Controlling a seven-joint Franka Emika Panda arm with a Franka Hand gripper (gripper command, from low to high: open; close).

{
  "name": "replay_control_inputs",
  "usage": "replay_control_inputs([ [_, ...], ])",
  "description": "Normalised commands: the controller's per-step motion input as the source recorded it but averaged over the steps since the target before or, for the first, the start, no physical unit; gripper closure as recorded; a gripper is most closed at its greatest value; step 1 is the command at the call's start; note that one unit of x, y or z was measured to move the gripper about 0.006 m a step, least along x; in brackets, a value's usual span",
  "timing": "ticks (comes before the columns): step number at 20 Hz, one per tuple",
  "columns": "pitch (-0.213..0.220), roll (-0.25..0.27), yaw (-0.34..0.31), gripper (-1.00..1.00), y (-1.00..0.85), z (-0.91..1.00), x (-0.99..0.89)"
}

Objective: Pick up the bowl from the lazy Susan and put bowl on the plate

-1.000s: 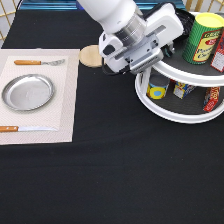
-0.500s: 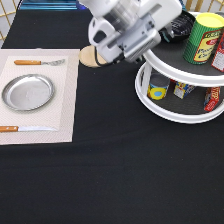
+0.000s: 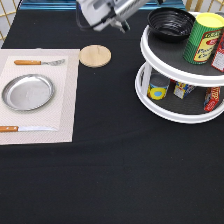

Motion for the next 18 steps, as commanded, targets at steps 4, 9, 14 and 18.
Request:
replay_control_inputs([
  [4,-0.073,-0.097,-0.008,-1.00,0.10,-0.38,-0.94],
  [9,-0.065,-0.082,-0.066,-1.00,0.40,-0.39,-0.67],
  [14,-0.093,-0.099,-0.113,-1.00,0.44,-0.23,-0.47],
  [18,-0.129,-0.128,-0.157,-1.00,0.27,-0.15,-0.32],
])
